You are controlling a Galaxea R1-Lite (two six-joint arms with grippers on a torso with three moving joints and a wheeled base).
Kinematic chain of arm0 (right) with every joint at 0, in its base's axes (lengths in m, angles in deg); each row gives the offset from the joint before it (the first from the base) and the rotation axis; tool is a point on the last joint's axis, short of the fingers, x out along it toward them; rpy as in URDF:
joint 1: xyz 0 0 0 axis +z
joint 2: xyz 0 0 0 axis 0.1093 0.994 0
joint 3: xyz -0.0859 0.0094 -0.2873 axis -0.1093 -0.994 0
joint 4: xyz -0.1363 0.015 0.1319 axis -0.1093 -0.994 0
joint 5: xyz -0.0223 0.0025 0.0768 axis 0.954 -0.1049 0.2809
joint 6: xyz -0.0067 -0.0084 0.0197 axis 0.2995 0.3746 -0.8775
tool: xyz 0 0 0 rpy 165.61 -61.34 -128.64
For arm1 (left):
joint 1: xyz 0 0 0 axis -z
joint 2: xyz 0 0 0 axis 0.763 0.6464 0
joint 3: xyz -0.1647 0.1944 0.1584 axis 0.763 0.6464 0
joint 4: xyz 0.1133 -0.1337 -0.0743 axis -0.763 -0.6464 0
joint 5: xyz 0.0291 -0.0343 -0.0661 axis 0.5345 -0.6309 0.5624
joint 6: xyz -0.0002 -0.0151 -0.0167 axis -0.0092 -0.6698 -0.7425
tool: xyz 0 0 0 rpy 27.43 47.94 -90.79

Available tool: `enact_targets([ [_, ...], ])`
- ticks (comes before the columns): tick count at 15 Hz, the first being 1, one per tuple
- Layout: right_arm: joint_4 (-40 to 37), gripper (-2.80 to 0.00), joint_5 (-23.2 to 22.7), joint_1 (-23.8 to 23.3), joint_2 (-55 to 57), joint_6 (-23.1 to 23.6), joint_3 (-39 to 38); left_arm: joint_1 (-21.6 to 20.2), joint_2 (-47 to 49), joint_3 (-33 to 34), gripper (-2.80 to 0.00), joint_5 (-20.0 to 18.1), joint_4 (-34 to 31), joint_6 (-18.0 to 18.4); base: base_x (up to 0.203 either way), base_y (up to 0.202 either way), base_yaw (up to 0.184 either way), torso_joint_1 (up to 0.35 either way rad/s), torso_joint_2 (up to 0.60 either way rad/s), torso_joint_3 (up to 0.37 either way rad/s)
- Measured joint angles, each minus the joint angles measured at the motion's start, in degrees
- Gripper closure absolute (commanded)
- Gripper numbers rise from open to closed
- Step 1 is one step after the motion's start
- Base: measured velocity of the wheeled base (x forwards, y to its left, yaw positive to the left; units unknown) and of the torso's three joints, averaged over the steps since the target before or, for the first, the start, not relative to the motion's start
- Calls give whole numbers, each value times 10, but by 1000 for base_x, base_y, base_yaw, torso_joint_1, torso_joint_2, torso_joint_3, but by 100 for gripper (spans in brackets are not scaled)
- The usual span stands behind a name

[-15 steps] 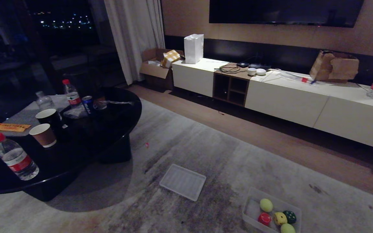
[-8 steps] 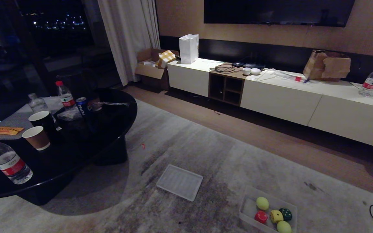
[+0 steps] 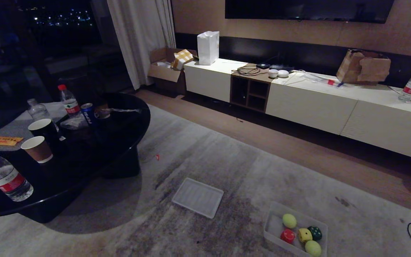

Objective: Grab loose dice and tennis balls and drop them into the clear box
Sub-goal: Put the toys in the box

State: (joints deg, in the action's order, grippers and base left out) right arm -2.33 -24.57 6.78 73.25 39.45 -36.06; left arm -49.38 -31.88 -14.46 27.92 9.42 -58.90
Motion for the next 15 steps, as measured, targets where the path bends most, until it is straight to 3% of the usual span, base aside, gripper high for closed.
enact_targets([
  [15,0,0,0,0,0,0,0,0,0,0,0,0,0,-1,0,0,0,2,2,-197],
])
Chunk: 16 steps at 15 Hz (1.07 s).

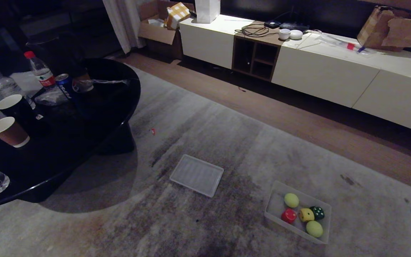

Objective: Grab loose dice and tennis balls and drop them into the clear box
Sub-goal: Put the toys in the box

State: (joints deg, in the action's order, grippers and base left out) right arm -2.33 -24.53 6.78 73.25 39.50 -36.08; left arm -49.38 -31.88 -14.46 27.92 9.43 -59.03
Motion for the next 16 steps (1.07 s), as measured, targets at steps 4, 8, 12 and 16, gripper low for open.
enact_targets([
  [4,0,0,0,0,0,-1,0,0,0,0,0,0,0,0,0,0,0,2,2,-198],
  [8,0,0,-1,0,0,-1,0,0,0,0,0,0,0,0,0,0,0,1,4,-196],
  [12,0,0,0,0,0,0,0,0,0,0,0,0,0,0,0,0,0,2,7,-199],
  [16,0,0,0,0,0,0,0,0,0,0,0,0,0,0,0,0,0,3,4,-198],
])
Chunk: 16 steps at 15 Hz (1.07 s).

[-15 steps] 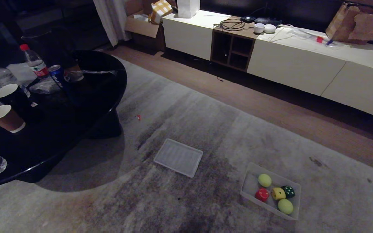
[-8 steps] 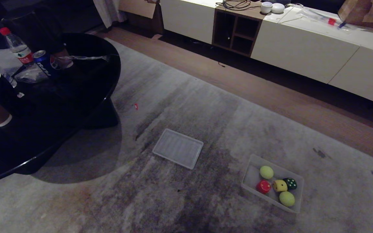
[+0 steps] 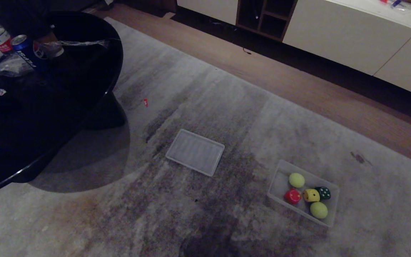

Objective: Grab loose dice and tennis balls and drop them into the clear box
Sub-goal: Put the toys in the box

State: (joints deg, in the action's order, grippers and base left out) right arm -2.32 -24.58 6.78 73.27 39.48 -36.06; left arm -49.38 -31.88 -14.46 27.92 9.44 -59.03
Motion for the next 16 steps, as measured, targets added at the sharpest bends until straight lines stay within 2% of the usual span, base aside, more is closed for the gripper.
enact_targets([
  [16,0,0,0,0,1,0,0,0,0,0,0,0,0,0,0,0,0,2,3,-196],
])
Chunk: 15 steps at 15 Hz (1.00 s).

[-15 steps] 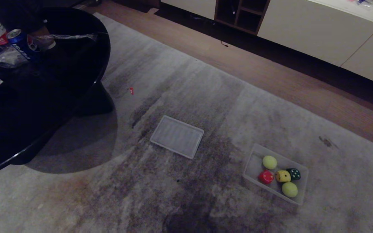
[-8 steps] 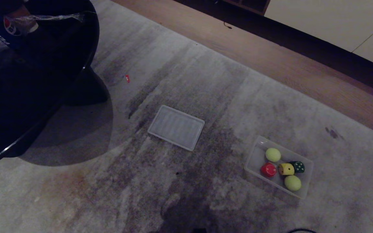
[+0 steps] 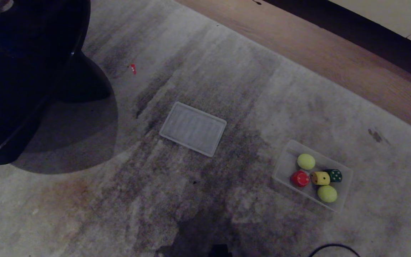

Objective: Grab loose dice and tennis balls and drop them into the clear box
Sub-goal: Put the toys in the box

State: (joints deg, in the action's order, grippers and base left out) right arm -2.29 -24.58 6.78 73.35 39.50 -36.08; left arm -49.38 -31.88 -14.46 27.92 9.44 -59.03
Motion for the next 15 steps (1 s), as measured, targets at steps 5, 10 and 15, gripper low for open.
enact_targets([
  [5,0,0,1,0,0,0,0,0,0,0,0,0,0,0,0,0,0,3,3,-198],
  [10,0,0,1,0,0,0,0,0,0,0,0,0,0,0,0,0,0,6,2,-199],
  [15,0,0,1,0,0,0,0,0,0,0,0,0,0,0,0,0,0,5,0,-195],
])
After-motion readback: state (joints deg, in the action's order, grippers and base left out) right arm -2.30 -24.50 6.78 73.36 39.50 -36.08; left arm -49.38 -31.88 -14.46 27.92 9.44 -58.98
